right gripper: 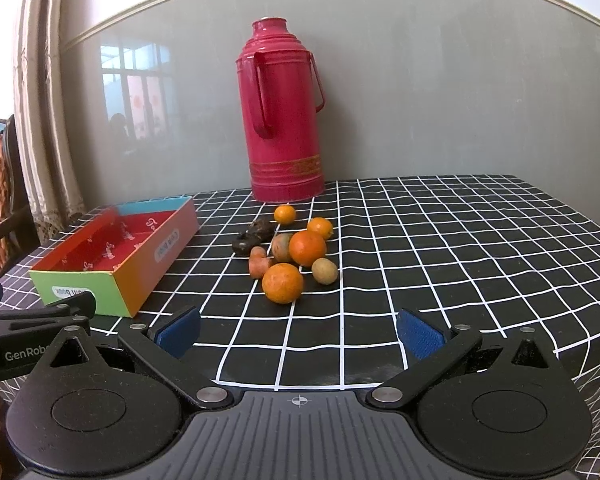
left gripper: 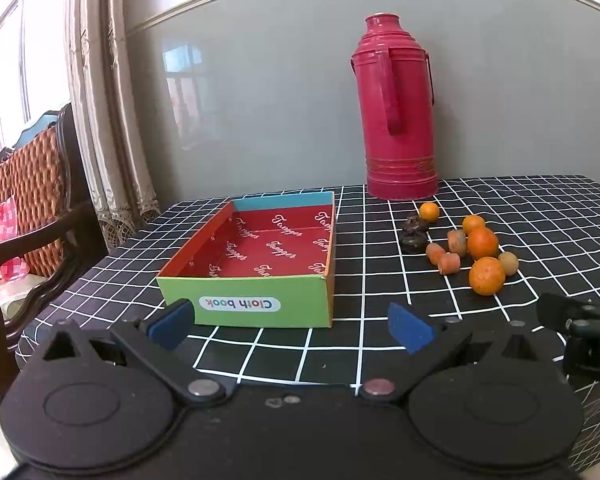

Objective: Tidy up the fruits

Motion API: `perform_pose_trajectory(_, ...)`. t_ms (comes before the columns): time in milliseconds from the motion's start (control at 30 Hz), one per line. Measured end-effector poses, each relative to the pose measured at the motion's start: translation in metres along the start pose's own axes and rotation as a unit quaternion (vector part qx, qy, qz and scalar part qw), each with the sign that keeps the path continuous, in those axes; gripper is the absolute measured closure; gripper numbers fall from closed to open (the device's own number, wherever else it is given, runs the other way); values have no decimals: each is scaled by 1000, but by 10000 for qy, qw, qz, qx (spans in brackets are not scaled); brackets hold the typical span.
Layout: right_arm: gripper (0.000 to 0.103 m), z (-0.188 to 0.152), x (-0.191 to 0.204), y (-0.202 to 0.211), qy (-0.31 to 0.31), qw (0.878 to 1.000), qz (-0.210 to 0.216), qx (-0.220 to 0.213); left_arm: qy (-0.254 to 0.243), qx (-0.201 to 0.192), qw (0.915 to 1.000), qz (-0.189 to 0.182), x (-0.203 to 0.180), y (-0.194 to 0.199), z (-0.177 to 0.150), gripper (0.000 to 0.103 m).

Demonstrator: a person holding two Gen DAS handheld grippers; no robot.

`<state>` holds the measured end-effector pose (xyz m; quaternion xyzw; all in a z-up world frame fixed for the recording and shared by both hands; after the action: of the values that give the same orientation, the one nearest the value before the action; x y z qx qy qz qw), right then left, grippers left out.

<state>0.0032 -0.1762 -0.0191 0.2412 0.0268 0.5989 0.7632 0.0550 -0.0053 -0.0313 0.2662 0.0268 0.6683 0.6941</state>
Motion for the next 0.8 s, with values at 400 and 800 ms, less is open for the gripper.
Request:
perform_pose_trajectory(400,0,1,-1,-1,-1,10000,-8,-1,9,-3,10000,-3,1,-1,0,6)
perform_pose_trajectory(800,0,3,-4,1,-89,9999,-6,-45,-91,-32,9999,-69,-3,1,0,6)
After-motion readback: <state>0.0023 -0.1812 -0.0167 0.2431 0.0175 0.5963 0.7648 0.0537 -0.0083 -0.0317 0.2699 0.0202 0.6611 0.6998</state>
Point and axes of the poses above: each gripper's, at about its wrist camera, not at the fingertips, and y roughly against the way its jaws point, x to its left, z to its top, the point moved 6 cm from there along -y, roughly the way its jaws point, and after that the axes turned 9 degrees about -y, right-handed, at the moved point
